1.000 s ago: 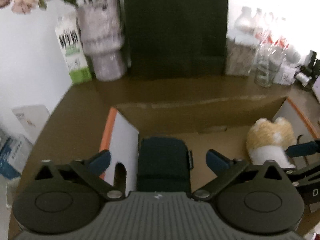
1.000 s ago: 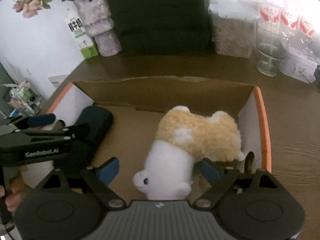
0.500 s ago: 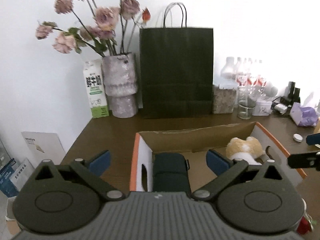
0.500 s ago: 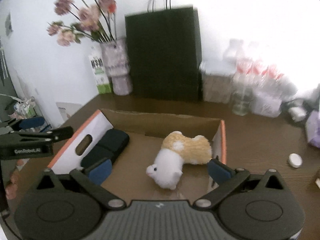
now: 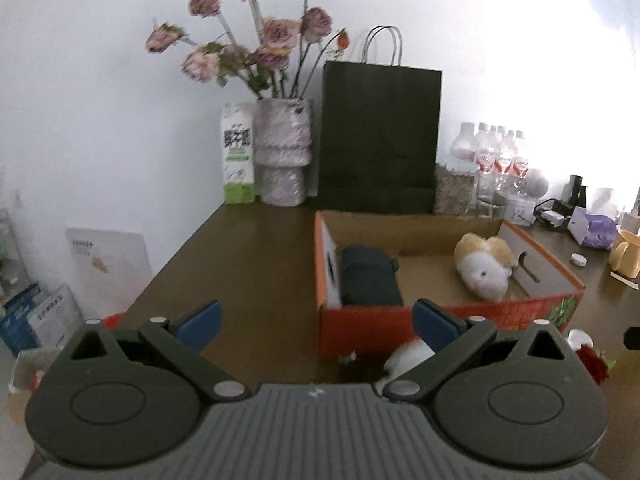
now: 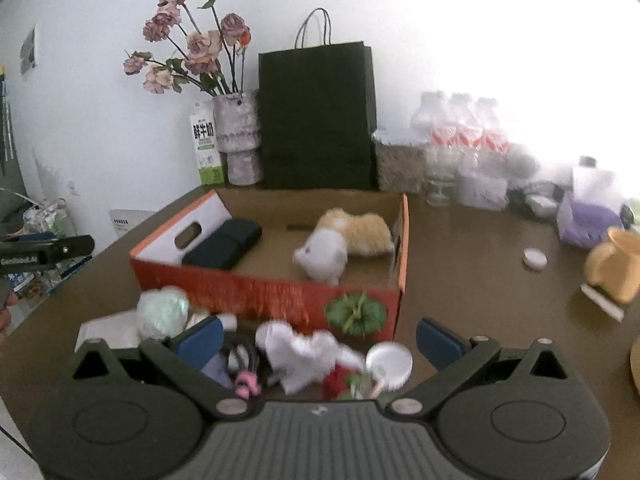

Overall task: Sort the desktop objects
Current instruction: 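Move the left tool to the white plastic box while the right tool approaches the red rose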

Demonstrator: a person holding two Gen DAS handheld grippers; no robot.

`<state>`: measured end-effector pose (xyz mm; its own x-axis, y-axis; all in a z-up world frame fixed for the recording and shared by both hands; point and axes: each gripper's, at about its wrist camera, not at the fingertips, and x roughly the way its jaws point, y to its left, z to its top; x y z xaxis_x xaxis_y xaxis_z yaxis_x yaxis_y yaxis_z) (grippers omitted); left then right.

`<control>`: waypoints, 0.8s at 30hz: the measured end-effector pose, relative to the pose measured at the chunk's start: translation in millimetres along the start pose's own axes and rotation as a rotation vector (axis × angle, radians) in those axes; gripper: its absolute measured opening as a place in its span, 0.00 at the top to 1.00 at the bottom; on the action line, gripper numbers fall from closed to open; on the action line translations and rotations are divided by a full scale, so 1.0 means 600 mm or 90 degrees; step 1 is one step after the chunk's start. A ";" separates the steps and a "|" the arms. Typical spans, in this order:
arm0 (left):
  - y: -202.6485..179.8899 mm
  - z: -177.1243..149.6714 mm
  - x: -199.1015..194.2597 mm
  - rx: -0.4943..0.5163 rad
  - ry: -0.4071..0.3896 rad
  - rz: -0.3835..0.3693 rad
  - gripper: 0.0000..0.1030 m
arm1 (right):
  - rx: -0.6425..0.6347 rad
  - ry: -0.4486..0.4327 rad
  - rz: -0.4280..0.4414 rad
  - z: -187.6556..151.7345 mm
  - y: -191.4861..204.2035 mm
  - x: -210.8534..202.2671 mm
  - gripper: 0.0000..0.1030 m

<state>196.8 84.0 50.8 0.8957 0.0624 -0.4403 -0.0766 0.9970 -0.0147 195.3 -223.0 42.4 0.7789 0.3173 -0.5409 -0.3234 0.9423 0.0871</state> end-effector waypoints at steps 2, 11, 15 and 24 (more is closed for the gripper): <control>0.007 -0.016 -0.007 -0.013 0.011 0.001 0.00 | 0.005 0.002 -0.004 -0.021 0.003 -0.008 0.00; 0.013 -0.088 -0.024 -0.021 0.040 -0.003 0.00 | 0.011 0.018 -0.030 -0.091 0.022 -0.018 0.00; 0.000 -0.100 -0.011 -0.001 0.059 -0.017 0.00 | 0.024 0.030 -0.028 -0.103 0.026 -0.007 0.00; -0.016 -0.113 0.027 0.037 0.091 -0.049 0.00 | 0.034 0.041 -0.054 -0.104 0.014 0.019 0.00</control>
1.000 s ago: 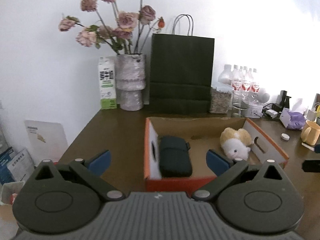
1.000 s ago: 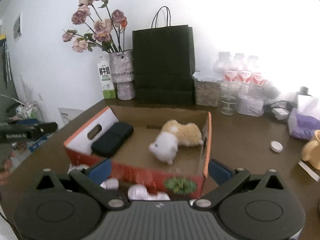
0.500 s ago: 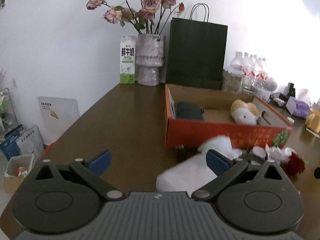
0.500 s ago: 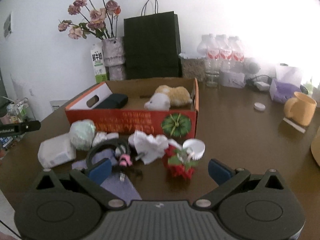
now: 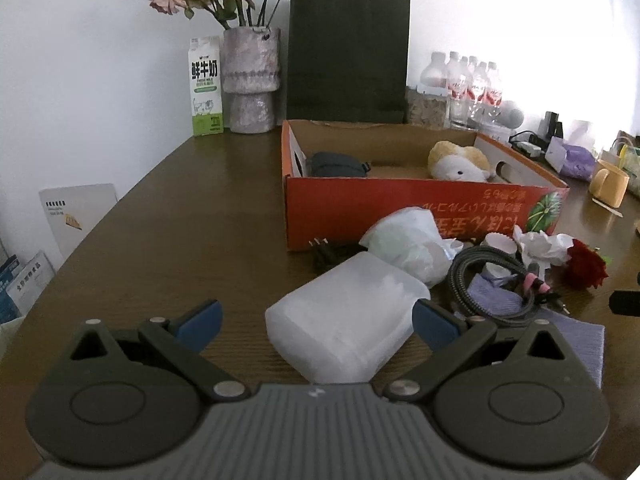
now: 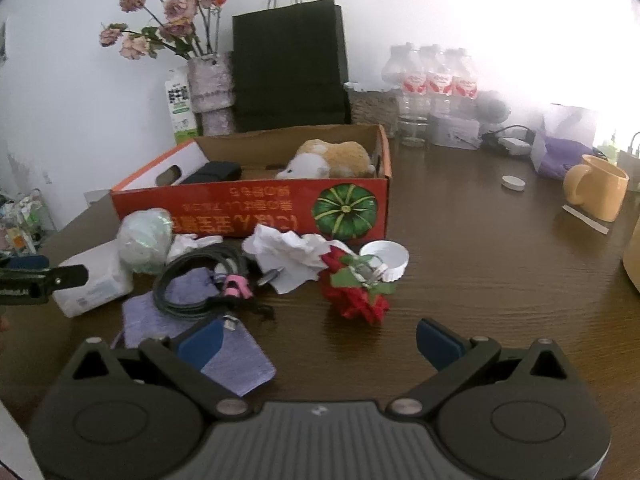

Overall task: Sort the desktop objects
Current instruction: 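Move the left tool to the white plastic box while the right tool approaches the red rose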

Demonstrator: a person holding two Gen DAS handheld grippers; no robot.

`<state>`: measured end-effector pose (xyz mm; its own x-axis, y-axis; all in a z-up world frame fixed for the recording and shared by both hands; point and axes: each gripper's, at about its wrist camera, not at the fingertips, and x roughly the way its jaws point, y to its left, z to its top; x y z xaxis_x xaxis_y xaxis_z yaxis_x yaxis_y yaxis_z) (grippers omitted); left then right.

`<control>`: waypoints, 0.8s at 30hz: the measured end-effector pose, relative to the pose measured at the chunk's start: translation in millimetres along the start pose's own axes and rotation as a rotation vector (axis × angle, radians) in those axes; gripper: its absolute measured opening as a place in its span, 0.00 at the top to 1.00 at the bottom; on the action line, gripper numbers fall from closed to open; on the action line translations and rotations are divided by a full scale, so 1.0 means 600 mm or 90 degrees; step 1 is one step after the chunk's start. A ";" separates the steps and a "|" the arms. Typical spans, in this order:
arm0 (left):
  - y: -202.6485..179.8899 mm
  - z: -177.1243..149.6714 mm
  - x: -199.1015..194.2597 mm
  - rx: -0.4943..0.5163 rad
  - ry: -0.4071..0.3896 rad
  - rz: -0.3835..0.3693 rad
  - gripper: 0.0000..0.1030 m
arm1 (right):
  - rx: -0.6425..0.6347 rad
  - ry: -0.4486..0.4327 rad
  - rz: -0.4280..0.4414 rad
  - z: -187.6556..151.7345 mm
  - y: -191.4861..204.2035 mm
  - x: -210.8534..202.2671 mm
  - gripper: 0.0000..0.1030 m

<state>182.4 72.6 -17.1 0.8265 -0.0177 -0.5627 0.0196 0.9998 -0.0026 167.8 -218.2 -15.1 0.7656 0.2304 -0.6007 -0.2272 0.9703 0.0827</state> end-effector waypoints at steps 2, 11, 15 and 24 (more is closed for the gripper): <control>-0.002 0.002 0.006 0.002 0.003 0.001 0.00 | 0.003 0.001 -0.008 0.002 -0.006 0.007 0.00; -0.015 0.006 0.033 0.005 0.009 -0.009 0.00 | -0.004 0.006 -0.022 0.016 -0.015 0.045 0.01; -0.022 0.010 0.046 0.008 0.015 -0.009 0.00 | -0.010 0.010 -0.021 0.021 -0.012 0.060 0.07; -0.027 0.011 0.063 0.002 0.017 0.001 0.00 | -0.021 0.009 -0.024 0.030 -0.014 0.079 0.23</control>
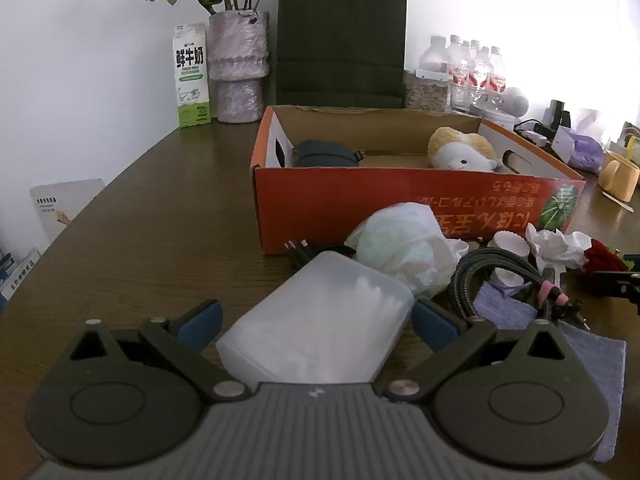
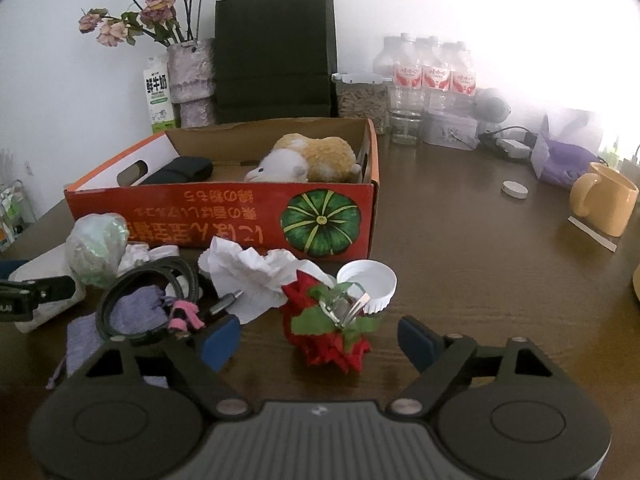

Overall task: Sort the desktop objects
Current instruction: 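Move the left tool to the white plastic box while the right tool approaches the red rose, then grasp the white plastic box with the left tool while the right tool grasps the red rose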

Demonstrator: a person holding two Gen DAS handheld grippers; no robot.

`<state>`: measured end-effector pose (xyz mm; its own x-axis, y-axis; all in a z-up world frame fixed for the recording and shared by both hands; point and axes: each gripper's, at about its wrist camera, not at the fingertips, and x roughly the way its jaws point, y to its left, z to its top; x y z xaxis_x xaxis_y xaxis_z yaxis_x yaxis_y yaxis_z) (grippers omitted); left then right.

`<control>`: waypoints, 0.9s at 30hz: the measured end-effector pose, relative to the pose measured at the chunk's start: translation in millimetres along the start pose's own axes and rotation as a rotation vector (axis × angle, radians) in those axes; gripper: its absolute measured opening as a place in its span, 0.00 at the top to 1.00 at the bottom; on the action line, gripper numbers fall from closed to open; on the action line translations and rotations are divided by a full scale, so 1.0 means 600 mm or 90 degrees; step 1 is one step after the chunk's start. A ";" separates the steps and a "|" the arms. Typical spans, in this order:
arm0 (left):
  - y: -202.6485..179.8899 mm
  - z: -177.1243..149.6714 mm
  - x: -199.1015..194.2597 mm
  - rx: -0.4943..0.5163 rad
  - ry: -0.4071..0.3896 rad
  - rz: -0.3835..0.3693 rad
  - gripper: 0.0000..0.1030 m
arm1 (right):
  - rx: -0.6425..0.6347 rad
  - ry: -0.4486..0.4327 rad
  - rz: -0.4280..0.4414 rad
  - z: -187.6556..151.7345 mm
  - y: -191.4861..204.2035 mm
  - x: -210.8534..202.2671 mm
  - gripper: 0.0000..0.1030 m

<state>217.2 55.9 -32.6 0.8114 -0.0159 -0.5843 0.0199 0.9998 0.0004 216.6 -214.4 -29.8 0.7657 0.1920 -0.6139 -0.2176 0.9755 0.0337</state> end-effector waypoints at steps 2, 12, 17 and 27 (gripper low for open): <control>0.001 -0.001 0.001 -0.004 -0.003 0.004 0.00 | -0.003 0.000 -0.002 0.001 0.000 0.002 0.25; -0.002 -0.004 -0.001 -0.003 -0.011 0.025 0.14 | -0.016 0.001 -0.009 0.000 0.005 0.011 0.45; -0.010 -0.008 -0.007 0.007 -0.021 0.048 0.22 | -0.028 -0.003 -0.014 -0.002 0.011 0.009 0.46; -0.028 -0.013 -0.011 0.027 -0.018 0.087 0.26 | -0.033 -0.006 -0.011 -0.008 0.017 0.006 0.62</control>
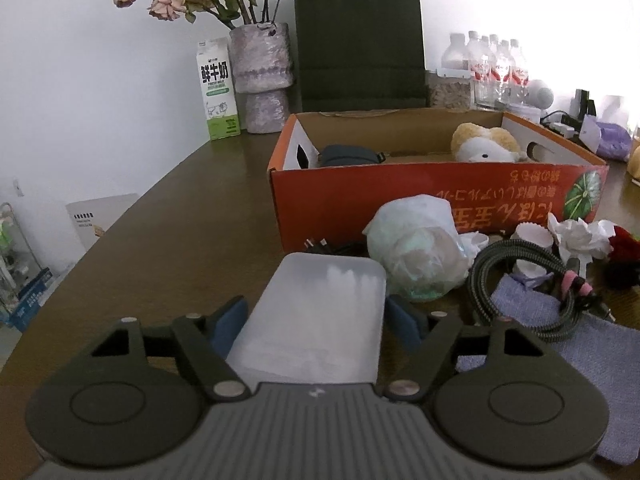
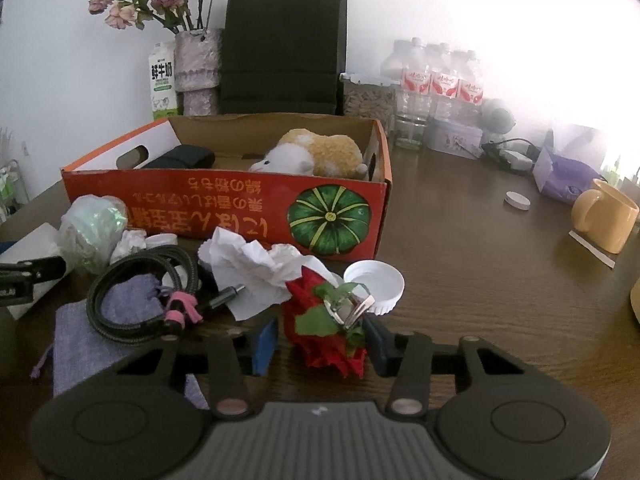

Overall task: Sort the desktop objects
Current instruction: 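Grasp the white plastic box with the left tool while the right tool grasps the red rose, then lift and carry the white box and red rose over the cardboard box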

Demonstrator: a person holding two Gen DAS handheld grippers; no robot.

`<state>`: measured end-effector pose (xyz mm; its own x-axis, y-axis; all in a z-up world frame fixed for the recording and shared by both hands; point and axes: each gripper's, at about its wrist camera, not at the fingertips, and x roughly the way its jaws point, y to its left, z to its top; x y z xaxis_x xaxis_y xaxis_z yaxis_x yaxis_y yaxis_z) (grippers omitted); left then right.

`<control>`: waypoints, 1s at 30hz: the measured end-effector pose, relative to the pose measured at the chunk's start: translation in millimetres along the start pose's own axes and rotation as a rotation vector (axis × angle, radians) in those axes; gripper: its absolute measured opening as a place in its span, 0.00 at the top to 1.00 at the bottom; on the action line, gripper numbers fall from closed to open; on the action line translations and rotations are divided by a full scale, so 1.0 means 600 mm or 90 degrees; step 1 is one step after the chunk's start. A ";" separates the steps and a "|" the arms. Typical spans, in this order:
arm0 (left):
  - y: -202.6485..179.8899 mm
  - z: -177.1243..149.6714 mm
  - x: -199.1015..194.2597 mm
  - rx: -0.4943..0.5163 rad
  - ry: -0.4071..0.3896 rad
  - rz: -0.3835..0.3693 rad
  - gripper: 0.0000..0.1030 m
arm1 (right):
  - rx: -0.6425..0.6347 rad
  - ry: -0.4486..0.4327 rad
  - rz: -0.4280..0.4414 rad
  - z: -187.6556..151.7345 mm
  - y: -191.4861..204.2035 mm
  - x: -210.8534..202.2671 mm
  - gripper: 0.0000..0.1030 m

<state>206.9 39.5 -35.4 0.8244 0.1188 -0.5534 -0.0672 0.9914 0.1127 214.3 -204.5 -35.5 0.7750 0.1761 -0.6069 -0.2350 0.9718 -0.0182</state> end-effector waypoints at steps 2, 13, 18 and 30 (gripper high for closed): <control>0.000 -0.002 -0.002 0.000 -0.001 -0.001 0.27 | 0.000 -0.004 0.001 -0.002 0.000 -0.004 0.63; 0.013 -0.007 -0.020 -0.029 -0.006 -0.005 0.31 | -0.010 -0.036 -0.002 -0.006 0.003 -0.036 0.66; 0.023 0.006 -0.043 -0.039 -0.030 -0.001 0.31 | -0.013 -0.060 0.005 0.005 0.007 -0.055 0.66; 0.017 0.120 -0.058 -0.048 -0.111 -0.036 0.31 | -0.049 -0.158 0.041 0.103 0.037 -0.067 0.66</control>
<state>218.1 41.4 44.6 0.9127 0.0577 -0.4045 -0.0542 0.9983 0.0202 214.4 -180.5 37.6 0.8748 0.2795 -0.3958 -0.3252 0.9442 -0.0518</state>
